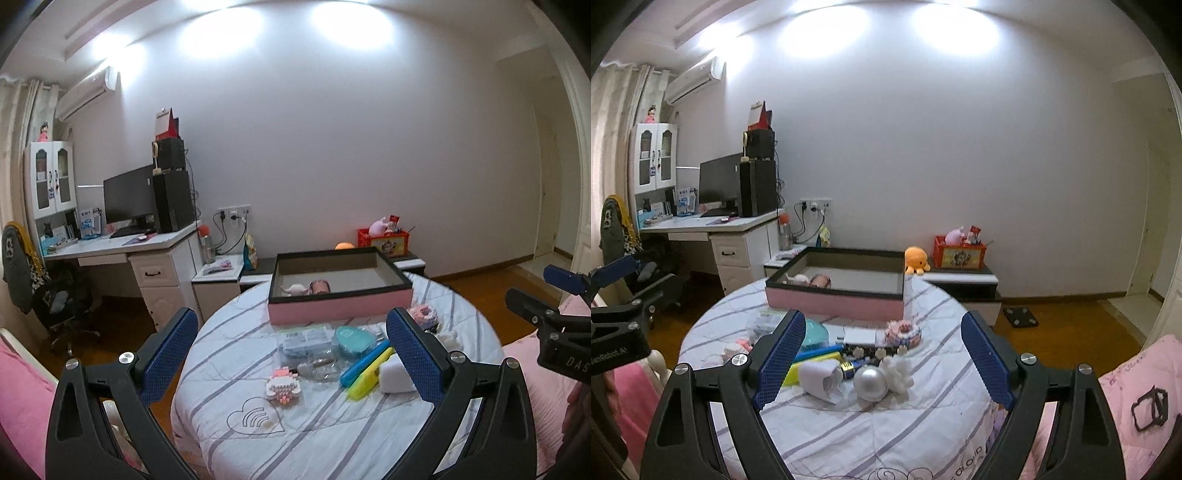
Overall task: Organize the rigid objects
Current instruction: 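Move the left tool to the block figure while the right tool approaches the silver ball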
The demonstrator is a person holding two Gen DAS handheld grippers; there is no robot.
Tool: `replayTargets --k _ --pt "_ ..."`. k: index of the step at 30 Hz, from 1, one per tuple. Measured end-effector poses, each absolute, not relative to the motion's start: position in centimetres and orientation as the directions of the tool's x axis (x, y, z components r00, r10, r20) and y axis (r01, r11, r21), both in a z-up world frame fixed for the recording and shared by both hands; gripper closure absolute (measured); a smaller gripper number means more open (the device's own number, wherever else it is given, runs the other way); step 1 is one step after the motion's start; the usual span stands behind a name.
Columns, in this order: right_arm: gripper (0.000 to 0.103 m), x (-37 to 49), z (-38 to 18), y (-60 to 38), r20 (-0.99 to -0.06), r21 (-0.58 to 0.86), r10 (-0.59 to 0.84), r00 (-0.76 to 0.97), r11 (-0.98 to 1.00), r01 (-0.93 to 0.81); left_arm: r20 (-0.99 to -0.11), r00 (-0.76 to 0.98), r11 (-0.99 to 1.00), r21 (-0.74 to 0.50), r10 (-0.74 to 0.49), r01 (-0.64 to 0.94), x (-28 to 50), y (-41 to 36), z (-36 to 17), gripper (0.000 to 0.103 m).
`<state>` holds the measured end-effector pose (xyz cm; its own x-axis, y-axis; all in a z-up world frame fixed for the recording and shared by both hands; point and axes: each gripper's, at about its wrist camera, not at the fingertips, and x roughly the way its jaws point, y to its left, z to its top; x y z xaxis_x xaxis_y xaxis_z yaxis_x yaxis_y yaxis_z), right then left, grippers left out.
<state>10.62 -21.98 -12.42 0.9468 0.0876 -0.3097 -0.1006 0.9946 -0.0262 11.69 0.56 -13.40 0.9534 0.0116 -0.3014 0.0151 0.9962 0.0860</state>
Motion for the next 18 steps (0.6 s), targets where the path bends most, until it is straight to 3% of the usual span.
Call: replayTargets --k 14,18 --pt "0.015 18.1 -22.3 -22.5 -0.58 -0.009 0.059 0.812 0.997 -0.079 -0.513 0.858 1.0 0.027 0.001 0.016 16.7 3.4 -20.0 0.0" --pt "0.015 20.4 -24.1 -22.5 -0.62 0.018 0.086 0.78 0.995 -0.095 -0.55 0.835 0.999 0.038 0.022 -0.002 18.2 4.1 -21.2 0.0"
